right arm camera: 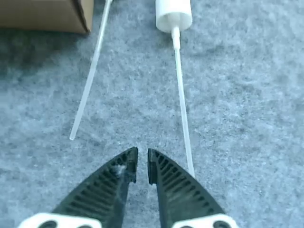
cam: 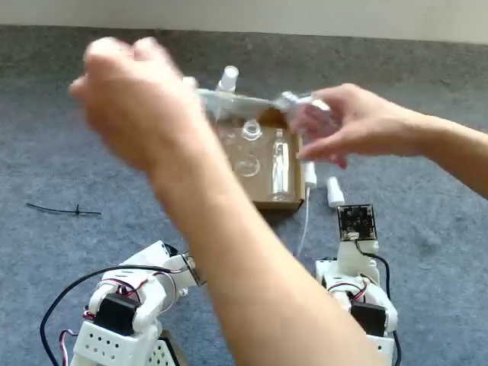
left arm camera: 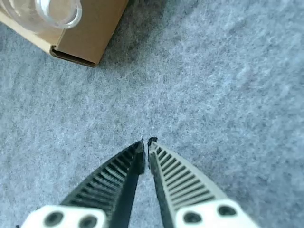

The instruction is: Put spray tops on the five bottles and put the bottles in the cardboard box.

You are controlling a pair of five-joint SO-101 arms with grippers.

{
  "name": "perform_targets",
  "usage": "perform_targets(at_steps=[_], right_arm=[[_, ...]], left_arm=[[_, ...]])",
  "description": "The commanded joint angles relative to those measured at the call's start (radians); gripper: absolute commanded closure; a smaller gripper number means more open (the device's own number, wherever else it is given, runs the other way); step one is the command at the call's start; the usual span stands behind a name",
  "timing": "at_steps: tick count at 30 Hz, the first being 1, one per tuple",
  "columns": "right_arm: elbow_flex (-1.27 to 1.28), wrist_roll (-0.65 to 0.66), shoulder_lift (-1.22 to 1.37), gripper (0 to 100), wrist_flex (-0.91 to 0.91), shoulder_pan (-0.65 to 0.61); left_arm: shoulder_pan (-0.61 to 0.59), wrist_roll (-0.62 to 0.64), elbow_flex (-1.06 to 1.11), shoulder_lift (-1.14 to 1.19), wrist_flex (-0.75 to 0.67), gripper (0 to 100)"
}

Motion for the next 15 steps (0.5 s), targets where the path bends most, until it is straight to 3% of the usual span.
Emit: perform_targets(at_steps=[1,15], right_arm=[[0.136,0.008,-0.012,98.6,0.005,0.012],[0.136,0.008,-0.012,98.6,0.005,0.012]], left_arm=[[0.012,-0.011,0.019,0.005,0.038,96],[0.012,-0.011,0.019,0.005,0.038,96]])
